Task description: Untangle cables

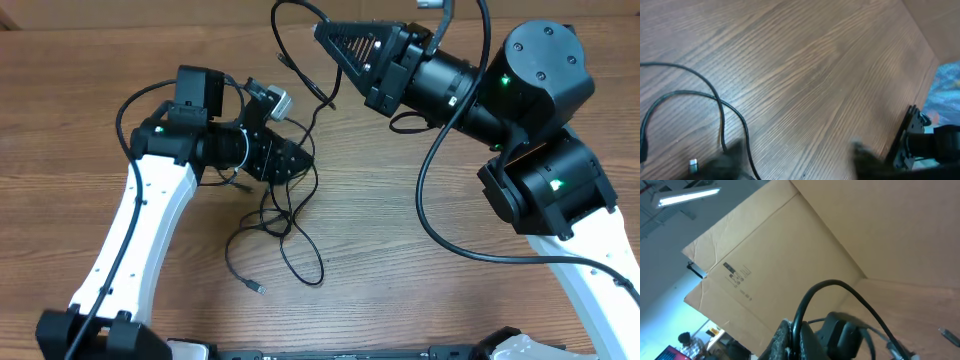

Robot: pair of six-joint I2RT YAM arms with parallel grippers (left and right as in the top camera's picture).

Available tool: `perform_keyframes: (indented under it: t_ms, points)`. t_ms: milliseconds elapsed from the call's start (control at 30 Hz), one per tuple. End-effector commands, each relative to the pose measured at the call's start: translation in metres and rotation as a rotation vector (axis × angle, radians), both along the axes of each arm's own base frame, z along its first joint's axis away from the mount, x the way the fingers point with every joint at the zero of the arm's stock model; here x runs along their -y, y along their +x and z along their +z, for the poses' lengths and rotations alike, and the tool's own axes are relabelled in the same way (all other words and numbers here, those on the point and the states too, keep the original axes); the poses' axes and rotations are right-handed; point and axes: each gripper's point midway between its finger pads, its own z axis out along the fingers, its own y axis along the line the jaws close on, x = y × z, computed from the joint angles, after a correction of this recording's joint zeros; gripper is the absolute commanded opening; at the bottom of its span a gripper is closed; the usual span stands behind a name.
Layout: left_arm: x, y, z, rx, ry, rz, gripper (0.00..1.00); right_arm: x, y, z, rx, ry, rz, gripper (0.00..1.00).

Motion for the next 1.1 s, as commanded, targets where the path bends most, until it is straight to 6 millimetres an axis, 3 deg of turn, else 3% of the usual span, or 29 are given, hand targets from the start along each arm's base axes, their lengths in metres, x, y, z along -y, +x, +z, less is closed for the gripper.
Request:
perform_keyframes:
  t_ms: [0,67,167,200,300,400,500,600,867,900,1067]
  points:
    - [0.003,0.006,-0.003,-0.015,-0.008,-0.004,0.23,0.004,-0.008,0.010,0.019,0.009,0.006,0.04]
    - [-0.001,0.011,-0.002,-0.064,-0.015,0.078,0.04,0.006,-0.005,0.008,0.010,0.005,-0.012,0.04]
    - [-0.010,0.019,0.007,-0.093,-0.028,0.159,0.04,0.018,0.012,-0.001,0.005,-0.033,-0.125,0.04]
    - [-0.014,0.023,0.021,-0.073,-0.042,0.180,0.04,0.039,0.034,-0.015,-0.021,-0.085,-0.270,0.04]
    - [-0.018,0.027,0.049,-0.015,-0.061,0.196,0.04,0.090,0.065,-0.050,-0.139,-0.181,-0.558,0.04]
    - [-0.017,0.030,0.086,0.069,-0.096,0.205,0.04,0.133,0.079,-0.086,-0.245,-0.296,-0.773,0.04]
    - [-0.010,0.025,0.135,0.191,-0.168,0.157,0.04,0.153,0.082,-0.122,-0.343,-0.410,-0.855,0.17]
    - [-0.005,0.019,0.179,0.283,-0.246,0.136,0.04,0.157,0.083,-0.155,-0.433,-0.503,-0.852,0.43]
    - [-0.005,0.013,0.262,0.400,-0.442,0.218,0.04,0.151,0.091,-0.229,-0.616,-0.690,-0.802,0.87]
    - [-0.005,0.010,0.282,0.468,-0.477,0.212,0.04,0.148,0.091,-0.241,-0.646,-0.710,-0.780,0.92]
    - [-0.006,0.006,0.312,0.602,-0.514,0.190,0.04,0.130,0.088,-0.261,-0.713,-0.715,-0.673,0.96]
